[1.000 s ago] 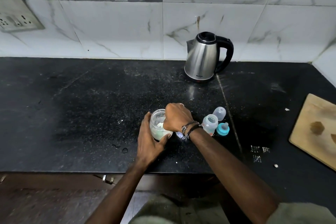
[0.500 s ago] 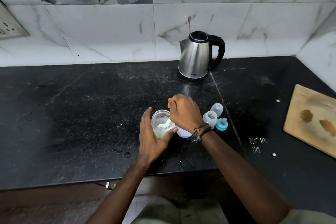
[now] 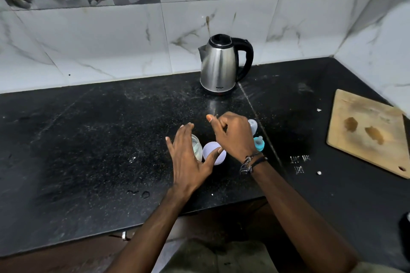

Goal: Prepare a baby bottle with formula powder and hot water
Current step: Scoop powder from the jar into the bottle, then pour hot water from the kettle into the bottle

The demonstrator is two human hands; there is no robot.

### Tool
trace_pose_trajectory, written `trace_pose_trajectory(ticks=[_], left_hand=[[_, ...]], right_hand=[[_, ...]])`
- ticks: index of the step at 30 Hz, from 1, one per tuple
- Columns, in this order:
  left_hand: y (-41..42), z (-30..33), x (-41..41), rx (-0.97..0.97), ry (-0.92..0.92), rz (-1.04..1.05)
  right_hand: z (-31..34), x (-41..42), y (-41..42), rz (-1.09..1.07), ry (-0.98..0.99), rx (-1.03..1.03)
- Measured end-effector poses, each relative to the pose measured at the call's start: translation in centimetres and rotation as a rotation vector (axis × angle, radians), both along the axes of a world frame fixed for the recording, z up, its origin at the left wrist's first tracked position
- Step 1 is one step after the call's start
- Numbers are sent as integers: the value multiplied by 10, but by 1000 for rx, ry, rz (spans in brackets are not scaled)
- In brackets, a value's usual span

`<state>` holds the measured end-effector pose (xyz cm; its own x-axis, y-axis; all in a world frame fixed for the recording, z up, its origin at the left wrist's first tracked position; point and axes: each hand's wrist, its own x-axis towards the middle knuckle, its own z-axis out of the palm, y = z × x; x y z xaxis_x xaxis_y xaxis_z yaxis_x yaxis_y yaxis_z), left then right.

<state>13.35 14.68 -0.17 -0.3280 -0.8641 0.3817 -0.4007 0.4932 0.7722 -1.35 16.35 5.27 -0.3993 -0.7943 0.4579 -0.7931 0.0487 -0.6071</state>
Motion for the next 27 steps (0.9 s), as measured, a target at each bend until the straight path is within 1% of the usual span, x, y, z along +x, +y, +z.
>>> trace_pose_trajectory(ticks=[2,5,9,13,16,18,21,24,27], left_hand=[[2,-3,2,-18,-5,12],[-1,3,-4,-103,32,57],[3,16,-21,-220,96,76],[10,22,-46,-216,156,37],[10,18,-63,-220,147,21],[10,12,-75,-170,137,-3],[13,1,-87,0,76,-63],[14,-11,-96,168,-17,-112],[15,-25,-104,289,-71,-132]], right_hand=[[-2,-4,4,19,-10,-15],[3,-15,2,42,-34,-61],[11,-34,-1,0,-126,-116],[23,-57,-4,-60,-230,-182],[35,-70,-5,-61,-276,-234],[39,-81,-5,-70,-288,-247],[40,-99,-4,-95,-321,-254],[35,-116,-7,-113,-394,-254],[28,-132,-14,-99,-475,-260]])
